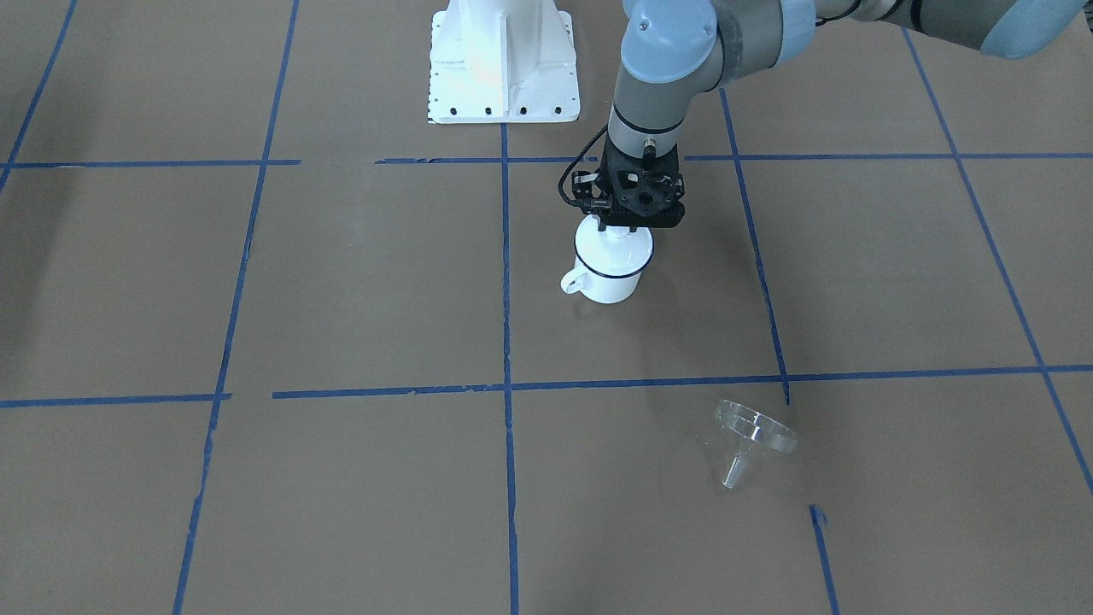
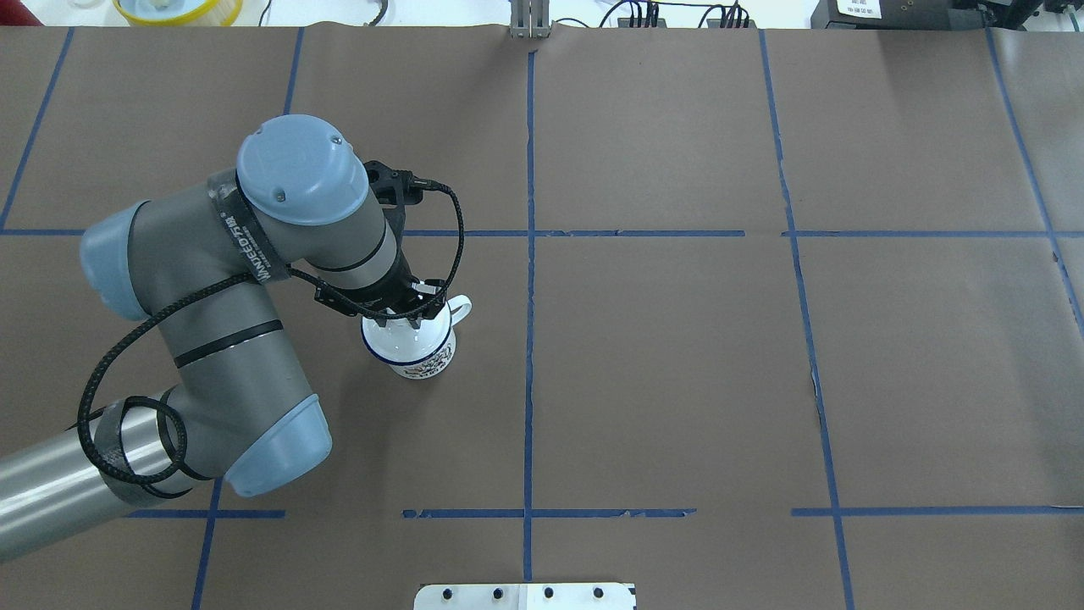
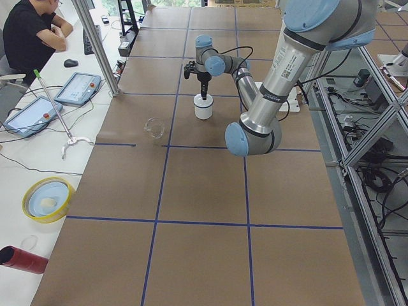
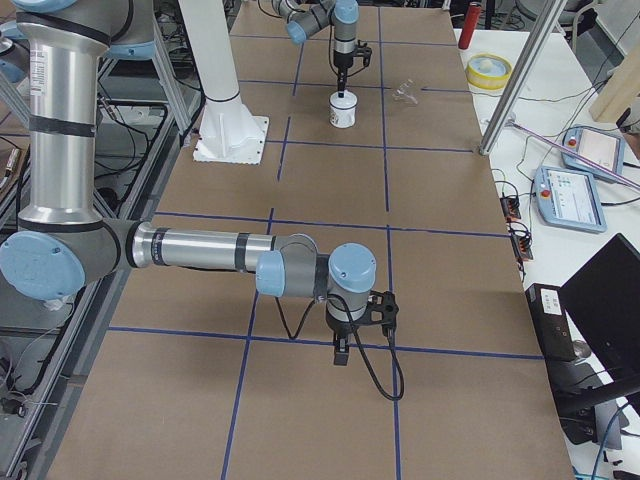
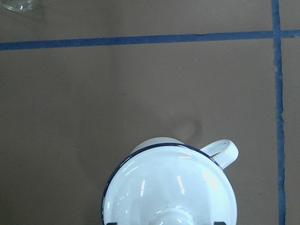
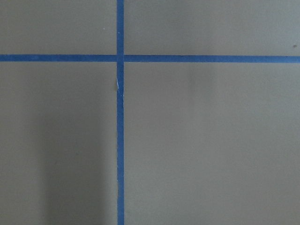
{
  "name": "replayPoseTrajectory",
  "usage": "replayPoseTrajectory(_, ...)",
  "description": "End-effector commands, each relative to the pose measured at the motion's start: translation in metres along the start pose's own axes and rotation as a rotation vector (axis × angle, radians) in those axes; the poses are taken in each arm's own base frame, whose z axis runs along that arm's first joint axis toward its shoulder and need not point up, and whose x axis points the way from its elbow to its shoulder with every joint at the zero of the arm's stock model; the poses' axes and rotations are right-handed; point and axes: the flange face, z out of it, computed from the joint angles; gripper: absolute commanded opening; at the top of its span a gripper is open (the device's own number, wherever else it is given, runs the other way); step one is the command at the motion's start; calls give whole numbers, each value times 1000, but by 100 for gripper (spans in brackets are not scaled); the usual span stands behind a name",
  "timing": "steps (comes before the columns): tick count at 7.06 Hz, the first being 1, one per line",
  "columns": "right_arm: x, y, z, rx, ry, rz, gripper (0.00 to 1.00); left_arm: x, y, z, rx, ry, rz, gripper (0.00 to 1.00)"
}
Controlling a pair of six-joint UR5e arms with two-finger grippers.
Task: Place funnel on cup
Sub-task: 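Lower the white lid onto the table beside the mug with the left gripper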
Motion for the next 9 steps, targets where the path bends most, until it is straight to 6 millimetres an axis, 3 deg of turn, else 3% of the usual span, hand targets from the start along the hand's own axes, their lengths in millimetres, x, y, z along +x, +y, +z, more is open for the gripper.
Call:
replayPoseTrajectory(1, 0, 0, 0, 0, 0, 0, 100, -2, 2, -4, 6, 4, 3, 13)
replayPoseTrajectory(3, 0, 0, 0, 0, 0, 0, 100, -3, 5, -17, 19, 22, 9, 5)
replayPoseTrajectory(5, 0, 0, 0, 0, 0, 0, 100, -16, 2, -56, 49, 22, -6, 0)
replayPoseTrajectory(7, 0, 0, 0, 0, 0, 0, 100, -49, -8, -106, 94, -9, -12, 0)
replayPoseTrajectory(9, 0, 0, 0, 0, 0, 0, 100, -105, 16, -97, 146, -62, 27, 0)
